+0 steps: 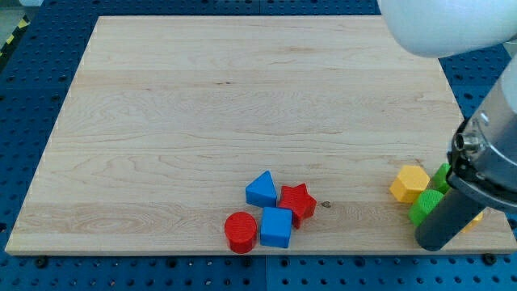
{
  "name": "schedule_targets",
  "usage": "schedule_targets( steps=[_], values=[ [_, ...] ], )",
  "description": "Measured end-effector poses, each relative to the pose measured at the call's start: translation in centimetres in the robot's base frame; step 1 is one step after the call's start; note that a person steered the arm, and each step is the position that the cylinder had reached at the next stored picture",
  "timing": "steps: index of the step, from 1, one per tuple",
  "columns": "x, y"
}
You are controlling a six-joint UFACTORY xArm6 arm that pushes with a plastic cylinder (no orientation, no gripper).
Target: Separate the yellow hexagon from group of blocks
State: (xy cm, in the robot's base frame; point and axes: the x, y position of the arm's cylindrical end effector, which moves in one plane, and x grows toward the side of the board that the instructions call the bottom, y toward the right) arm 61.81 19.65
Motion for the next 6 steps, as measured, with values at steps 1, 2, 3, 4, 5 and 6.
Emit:
schedule_targets(
  steps=[1, 2, 3, 4, 5, 6],
  values=[
    [-1.3, 0.4],
    [-4.7, -0.1],
    [-8.2, -1.6],
    [-11.4, -3.3],
    [-14.4, -4.6],
    [-15.1, -4.8]
  ],
)
